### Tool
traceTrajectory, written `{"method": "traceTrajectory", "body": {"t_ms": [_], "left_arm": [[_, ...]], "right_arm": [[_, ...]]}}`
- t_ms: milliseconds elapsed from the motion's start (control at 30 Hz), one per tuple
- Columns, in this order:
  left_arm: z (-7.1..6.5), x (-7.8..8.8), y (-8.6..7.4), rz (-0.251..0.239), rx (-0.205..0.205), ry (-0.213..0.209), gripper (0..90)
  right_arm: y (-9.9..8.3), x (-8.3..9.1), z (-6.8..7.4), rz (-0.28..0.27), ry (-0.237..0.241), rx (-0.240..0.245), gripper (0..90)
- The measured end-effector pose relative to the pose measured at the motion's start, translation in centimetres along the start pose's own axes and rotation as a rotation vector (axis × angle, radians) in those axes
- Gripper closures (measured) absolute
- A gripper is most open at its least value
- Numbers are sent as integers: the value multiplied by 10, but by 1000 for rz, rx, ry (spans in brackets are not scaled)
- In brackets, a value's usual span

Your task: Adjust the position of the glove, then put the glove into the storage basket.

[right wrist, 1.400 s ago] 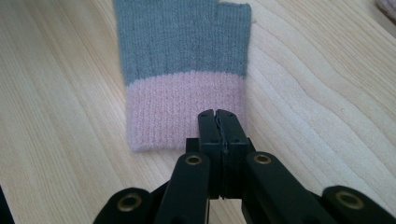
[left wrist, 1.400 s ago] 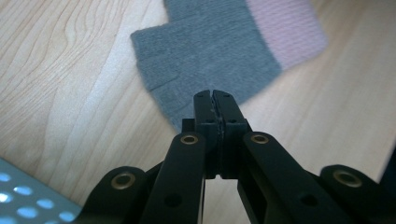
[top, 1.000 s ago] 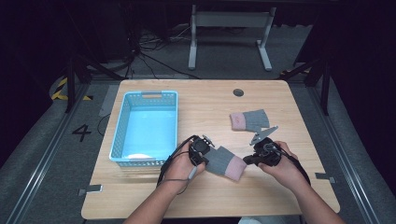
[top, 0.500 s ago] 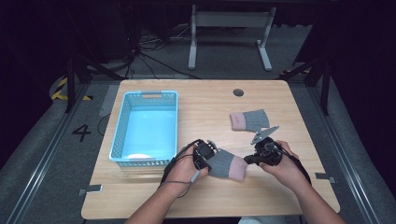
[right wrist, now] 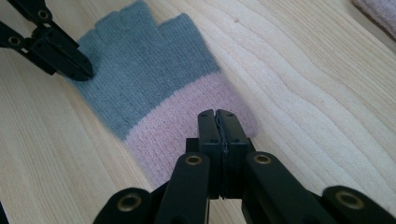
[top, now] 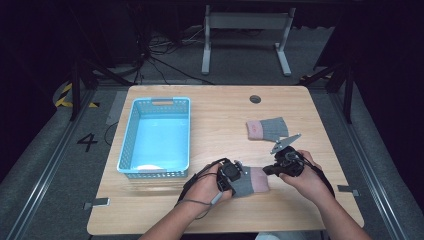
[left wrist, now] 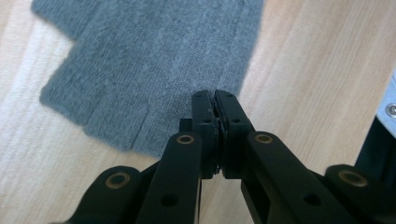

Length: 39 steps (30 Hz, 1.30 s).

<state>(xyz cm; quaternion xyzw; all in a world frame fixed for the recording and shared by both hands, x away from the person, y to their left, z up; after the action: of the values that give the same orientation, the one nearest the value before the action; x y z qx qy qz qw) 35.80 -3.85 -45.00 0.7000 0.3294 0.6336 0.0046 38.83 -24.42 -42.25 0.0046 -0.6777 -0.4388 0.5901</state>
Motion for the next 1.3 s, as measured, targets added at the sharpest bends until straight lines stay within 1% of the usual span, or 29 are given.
{"method": "traceTrajectory", "body": {"t_ms": [200,300,400,467,567,633,700,833,967,1000,1033,1100,1133,1233,1300], "left_arm": [[-1,0,-1,8,3,-8,869],[1,2,-1,14,-1,-14,842],[1,5,-1,-5,2,-8,796],[2,8,0,-21,9,-8,789],[1,14,0,-39,6,-14,781],[1,19,1,-66,9,-12,775],[2,26,1,-79,2,-11,766],[5,37,0,-111,13,-7,753],[9,47,-1,-128,15,-6,729],[9,47,-1,-128,15,-6,726],[11,51,-2,-130,13,-8,717],[12,53,-2,-124,7,-9,709],[13,56,-3,-128,5,-9,705],[15,63,-5,-147,17,-3,691],[17,69,-6,-160,22,4,687]], "right_arm": [[0,1,-1,-2,1,0,900],[-1,0,-1,1,0,0,900],[-1,1,-1,0,-1,-4,900],[-1,2,-1,-4,-3,-4,900],[-1,3,-2,-7,-5,-7,900],[-1,4,-2,-8,-5,-7,900],[-1,4,-2,-9,-4,-8,900],[-1,5,-3,-13,-6,-13,900],[-1,9,-6,-24,-11,-18,900],[-1,9,-6,-24,-11,-18,900],[1,12,-7,-31,-12,-22,900],[2,14,-8,-36,-11,-24,900],[3,14,-8,-39,-11,-23,900],[8,17,-10,-52,-10,-29,900],[11,18,-12,-54,-13,-25,900]]}}
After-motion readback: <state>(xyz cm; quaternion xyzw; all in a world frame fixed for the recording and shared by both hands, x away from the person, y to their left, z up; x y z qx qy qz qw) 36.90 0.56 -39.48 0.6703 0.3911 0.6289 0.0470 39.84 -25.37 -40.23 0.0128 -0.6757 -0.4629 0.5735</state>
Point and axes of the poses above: each handheld gripper's, and its own axes: x roughly backward along the jaws, y roughly out of its top, z roughly to its left, the point moved 2 cm from there along -x, roughly forward along the jaws, and after that the axes turned 7 degrees about -z, right-handed, at the moved point
